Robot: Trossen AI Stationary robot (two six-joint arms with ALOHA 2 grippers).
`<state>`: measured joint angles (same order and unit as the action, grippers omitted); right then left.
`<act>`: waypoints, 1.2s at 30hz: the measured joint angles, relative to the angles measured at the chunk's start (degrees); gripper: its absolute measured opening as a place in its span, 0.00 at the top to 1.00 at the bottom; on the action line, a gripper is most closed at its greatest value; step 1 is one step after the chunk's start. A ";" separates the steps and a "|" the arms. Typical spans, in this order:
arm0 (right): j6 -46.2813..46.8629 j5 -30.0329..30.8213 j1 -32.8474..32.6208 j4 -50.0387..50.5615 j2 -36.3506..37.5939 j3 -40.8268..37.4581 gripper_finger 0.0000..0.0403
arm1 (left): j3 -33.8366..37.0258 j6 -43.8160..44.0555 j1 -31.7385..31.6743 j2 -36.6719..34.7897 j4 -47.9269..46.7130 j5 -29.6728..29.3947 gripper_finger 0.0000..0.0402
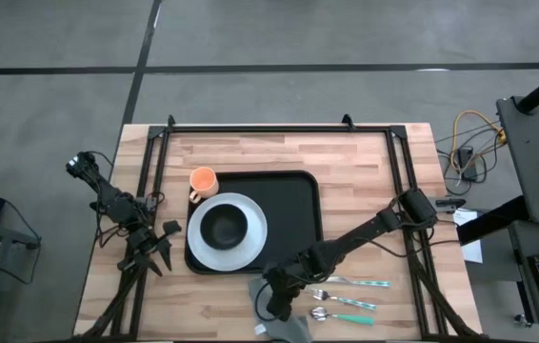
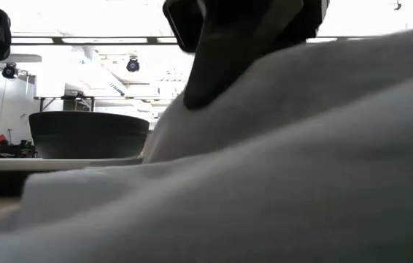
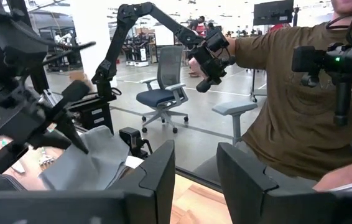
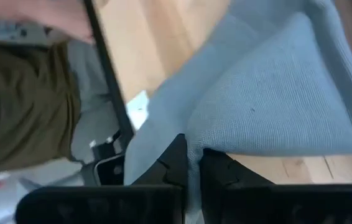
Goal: Set up tray
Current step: Put the gray napkin on the black tray to the right of the white plate
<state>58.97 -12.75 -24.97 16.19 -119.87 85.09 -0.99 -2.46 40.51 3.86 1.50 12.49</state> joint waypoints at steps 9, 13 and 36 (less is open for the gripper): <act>-14.70 5.59 0.03 5.05 0.24 2.65 0.98 | 0.00 0.00 0.00 0.00 0.00 0.00 0.75; -16.85 10.37 0.11 8.62 0.35 2.66 0.98 | 0.00 0.00 0.01 0.00 0.00 0.00 0.75; 8.29 33.41 0.35 26.15 3.07 2.68 0.98 | 0.01 0.00 0.02 0.00 0.00 0.00 0.75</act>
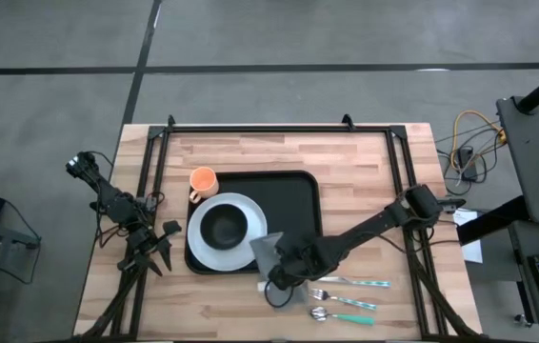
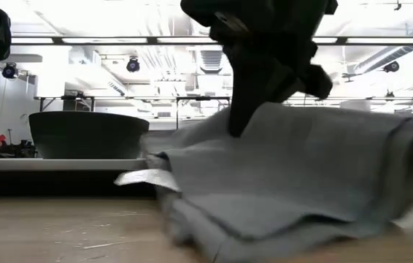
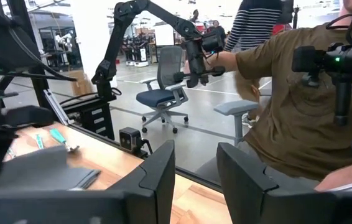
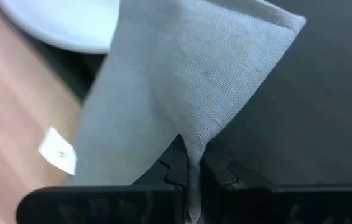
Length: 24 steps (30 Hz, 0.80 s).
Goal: Set up tray
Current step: Put the gray napkin on the black tray to the right of the white plate
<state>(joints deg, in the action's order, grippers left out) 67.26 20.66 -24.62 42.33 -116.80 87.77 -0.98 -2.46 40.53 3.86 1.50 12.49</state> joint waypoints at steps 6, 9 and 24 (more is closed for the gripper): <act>5.16 3.46 1.14 5.58 1.25 -0.11 0.98 | -0.01 0.00 -0.02 0.22 0.00 0.00 0.75; 5.88 3.94 2.46 7.25 1.25 -0.53 0.98 | -0.01 0.00 -0.02 0.35 0.00 0.00 0.75; 6.08 6.45 9.10 8.38 1.25 -5.95 0.98 | 0.01 0.00 0.00 0.35 0.00 0.00 0.75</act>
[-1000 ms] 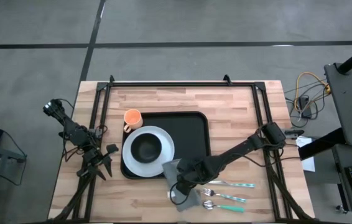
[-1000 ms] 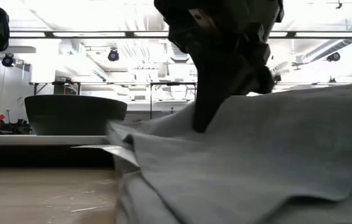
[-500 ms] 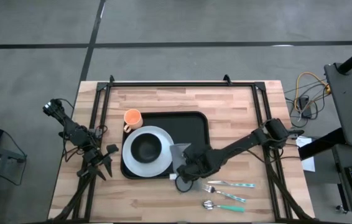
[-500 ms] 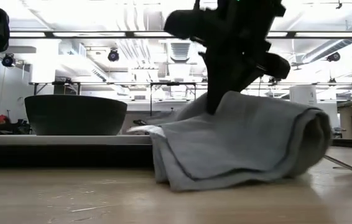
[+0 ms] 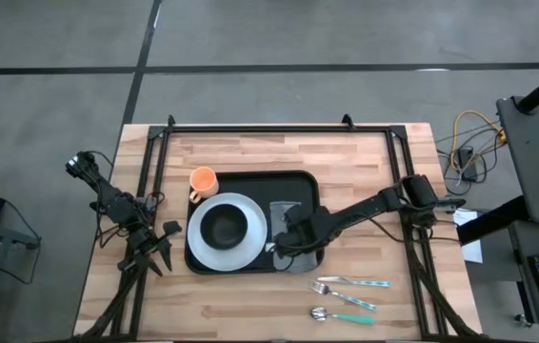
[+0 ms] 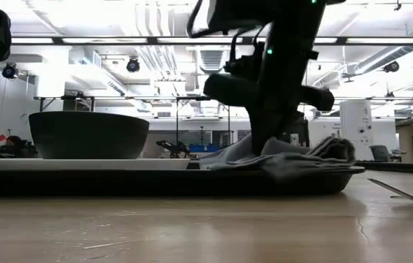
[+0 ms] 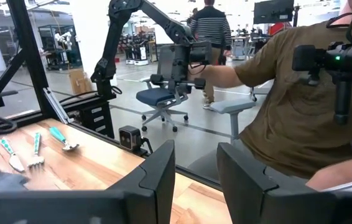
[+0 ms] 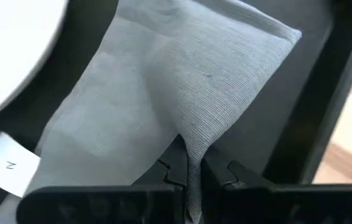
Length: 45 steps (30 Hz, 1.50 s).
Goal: Set up tray
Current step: Put the gray napkin on the black tray to the right of the white plate
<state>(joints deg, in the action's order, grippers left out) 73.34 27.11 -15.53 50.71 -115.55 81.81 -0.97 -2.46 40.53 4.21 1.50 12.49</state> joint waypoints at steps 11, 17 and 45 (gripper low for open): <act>3.74 4.42 0.67 0.18 0.00 -3.69 0.98 | 0.00 0.00 0.00 0.00 0.00 0.00 0.75; 1.34 4.67 1.73 0.54 0.00 -3.81 0.98 | -0.02 0.00 0.00 0.00 0.00 0.00 0.75; -16.31 2.42 5.56 0.01 3.54 -3.80 0.67 | 0.00 0.00 -0.02 0.02 0.00 0.00 0.75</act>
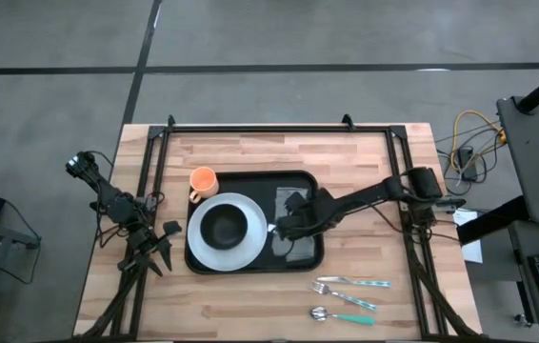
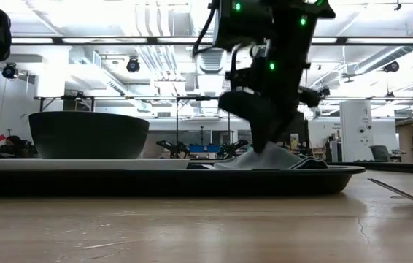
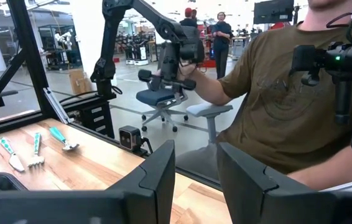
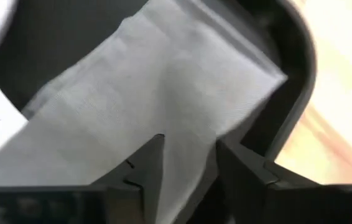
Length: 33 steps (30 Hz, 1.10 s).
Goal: Set up tray
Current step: Put the gray napkin on the black tray to the right of the white plate, then put the white and blue fork on the gray napkin
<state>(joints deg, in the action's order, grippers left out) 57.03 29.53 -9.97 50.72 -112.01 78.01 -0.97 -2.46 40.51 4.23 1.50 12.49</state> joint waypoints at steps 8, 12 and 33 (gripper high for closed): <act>-2.68 2.35 0.30 1.04 6.64 0.09 0.52 | 0.00 0.00 0.00 0.02 0.00 0.00 0.75; -7.27 2.06 0.50 0.95 6.46 -0.06 0.50 | -0.01 0.00 0.02 0.02 0.00 0.00 0.75; -15.28 -25.86 -1.90 1.74 5.45 0.31 0.55 | -0.01 0.00 0.02 0.04 0.00 0.00 0.75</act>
<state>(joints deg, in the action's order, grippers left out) 41.75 3.67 -11.87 52.46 -106.56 78.32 -0.98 -2.46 40.53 4.27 1.50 12.49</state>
